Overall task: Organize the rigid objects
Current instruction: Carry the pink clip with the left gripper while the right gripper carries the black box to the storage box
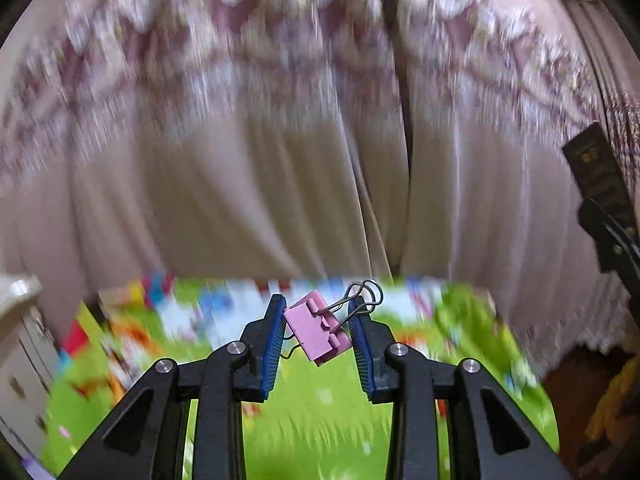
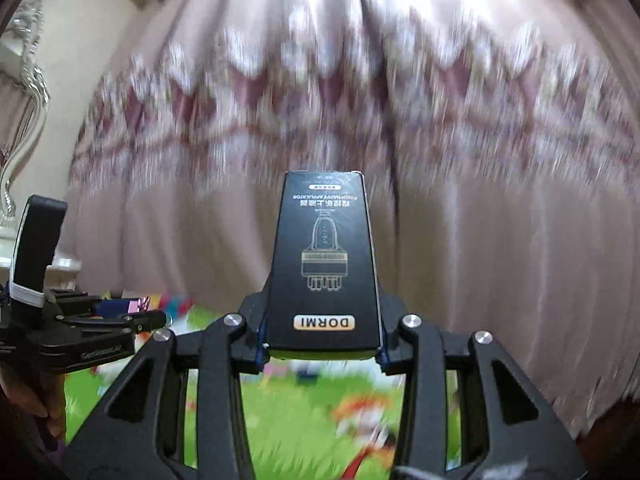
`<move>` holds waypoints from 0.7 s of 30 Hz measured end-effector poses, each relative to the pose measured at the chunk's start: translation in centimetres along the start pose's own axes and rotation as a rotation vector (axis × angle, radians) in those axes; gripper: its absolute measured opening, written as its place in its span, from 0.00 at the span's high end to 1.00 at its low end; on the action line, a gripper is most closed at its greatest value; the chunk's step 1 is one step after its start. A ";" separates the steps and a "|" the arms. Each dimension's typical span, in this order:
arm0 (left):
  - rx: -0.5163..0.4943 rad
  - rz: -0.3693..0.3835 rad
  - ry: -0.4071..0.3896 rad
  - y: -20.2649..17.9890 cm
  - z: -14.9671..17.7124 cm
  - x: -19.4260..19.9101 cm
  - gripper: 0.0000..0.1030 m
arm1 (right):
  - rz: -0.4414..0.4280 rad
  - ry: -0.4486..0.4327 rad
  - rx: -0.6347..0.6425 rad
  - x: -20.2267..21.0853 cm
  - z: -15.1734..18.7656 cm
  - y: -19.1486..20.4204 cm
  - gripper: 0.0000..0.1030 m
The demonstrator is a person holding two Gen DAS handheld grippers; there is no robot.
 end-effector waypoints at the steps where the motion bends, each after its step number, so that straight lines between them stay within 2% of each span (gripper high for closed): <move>1: -0.008 -0.009 -0.056 -0.4 -1.1 1.0 0.68 | 0.016 -0.038 0.014 0.8 -1.1 -0.1 0.58; 3: -0.009 -0.006 -0.119 -0.8 -2.2 2.6 0.68 | 0.027 -0.090 0.045 2.1 -2.6 0.3 0.58; 6: -0.014 -0.027 -0.191 -0.6 -2.5 4.5 0.68 | 0.013 -0.115 0.072 2.9 -3.5 1.6 0.58; 8: -0.008 -0.044 -0.210 0.0 -2.6 5.4 0.68 | -0.003 -0.126 0.086 3.2 -3.7 2.6 0.58; 16: 0.042 -0.114 -0.178 4.3 -1.8 7.3 0.67 | -0.126 -0.119 0.096 3.1 -4.0 6.8 0.58; 21: 0.068 -0.195 -0.104 8.6 0.9 9.2 0.67 | -0.326 -0.049 0.083 2.4 -3.4 11.8 0.58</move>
Point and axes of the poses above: each gripper's, at about its wrist camera, not at the fingertips, and x roughly against the way its jaws point, y to its left, z to its underside, the point moved 8 cm from there along -x, roughly the way its jaws point, and after that the axes turned 11 degrees about x, right-handed, at the moved point
